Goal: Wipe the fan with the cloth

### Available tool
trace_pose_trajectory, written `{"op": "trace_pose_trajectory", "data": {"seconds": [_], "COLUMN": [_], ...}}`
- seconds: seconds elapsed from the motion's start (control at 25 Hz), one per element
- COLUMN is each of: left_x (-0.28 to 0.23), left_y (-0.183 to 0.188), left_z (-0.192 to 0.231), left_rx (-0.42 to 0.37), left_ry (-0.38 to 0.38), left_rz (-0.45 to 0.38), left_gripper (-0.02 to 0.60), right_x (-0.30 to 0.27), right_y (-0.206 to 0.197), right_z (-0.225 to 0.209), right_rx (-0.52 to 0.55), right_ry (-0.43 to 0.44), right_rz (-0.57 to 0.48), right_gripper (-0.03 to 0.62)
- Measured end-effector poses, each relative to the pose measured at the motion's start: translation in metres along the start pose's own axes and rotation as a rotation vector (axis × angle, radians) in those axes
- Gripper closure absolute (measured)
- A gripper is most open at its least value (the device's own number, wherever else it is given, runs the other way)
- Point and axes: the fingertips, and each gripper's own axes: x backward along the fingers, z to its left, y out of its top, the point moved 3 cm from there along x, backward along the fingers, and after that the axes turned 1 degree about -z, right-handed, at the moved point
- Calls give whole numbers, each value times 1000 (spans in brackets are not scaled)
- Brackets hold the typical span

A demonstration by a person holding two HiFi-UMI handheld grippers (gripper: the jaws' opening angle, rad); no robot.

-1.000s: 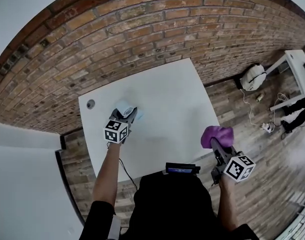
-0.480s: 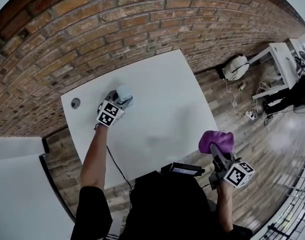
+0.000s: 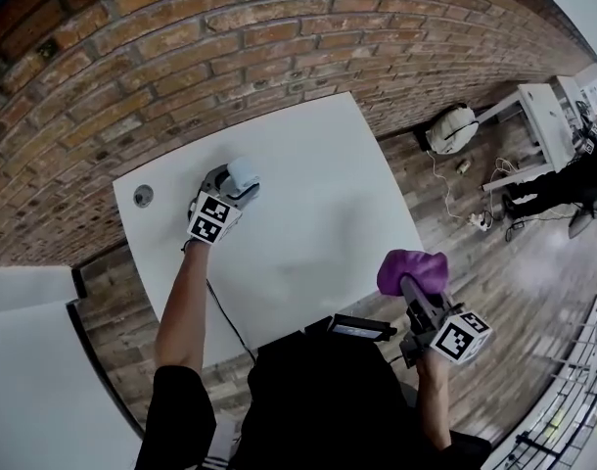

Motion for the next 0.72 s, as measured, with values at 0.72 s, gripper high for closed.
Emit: {"op": "trace_pose_trajectory", "data": {"seconds": [0.72], "left_x": [340], "left_y": [-130], "left_z": [-179], "left_rx": [969], "left_ry": [854], "left_rz": [-495], "left_gripper": [354], "right_x": [-43], "right_y": [43], "right_z": [-3], "right_rx": [-177], "right_ry": [514], "right_rz": [52], "right_gripper": [522]}}
